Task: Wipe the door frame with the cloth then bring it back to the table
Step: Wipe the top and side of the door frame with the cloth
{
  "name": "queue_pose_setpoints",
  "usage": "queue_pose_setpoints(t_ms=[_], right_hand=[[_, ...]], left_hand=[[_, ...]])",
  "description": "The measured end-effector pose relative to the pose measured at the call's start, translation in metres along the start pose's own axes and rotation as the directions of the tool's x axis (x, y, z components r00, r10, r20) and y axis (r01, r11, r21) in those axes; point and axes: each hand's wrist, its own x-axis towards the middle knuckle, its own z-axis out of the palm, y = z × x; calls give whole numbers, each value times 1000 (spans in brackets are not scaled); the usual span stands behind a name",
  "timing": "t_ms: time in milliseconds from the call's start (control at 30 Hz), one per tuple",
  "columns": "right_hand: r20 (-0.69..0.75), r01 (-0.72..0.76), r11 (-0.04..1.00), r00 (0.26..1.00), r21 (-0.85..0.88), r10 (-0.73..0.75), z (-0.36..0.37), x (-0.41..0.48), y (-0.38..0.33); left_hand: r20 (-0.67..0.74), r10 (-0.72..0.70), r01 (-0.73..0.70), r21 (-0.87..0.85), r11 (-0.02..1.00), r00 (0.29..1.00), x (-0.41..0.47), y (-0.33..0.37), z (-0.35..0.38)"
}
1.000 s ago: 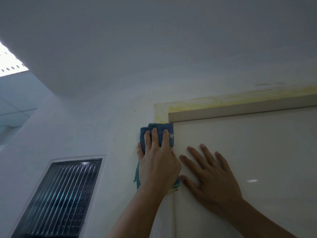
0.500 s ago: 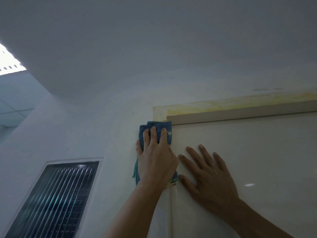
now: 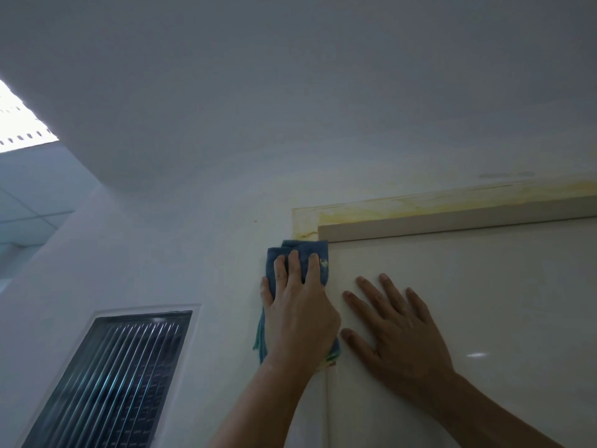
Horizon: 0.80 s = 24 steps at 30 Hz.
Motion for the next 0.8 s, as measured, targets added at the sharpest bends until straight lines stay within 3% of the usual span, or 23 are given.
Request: queue_pose_setpoints(t_ms=[633, 800], right_hand=[[9, -11, 1000, 1000, 1, 11, -2, 11, 2], [-1, -11, 1000, 1000, -7, 11, -3, 8, 5]], left_hand=[[-55, 11, -11, 6, 1000, 998, 55, 4, 2], [-61, 21, -20, 13, 1000, 998, 28, 1, 6]])
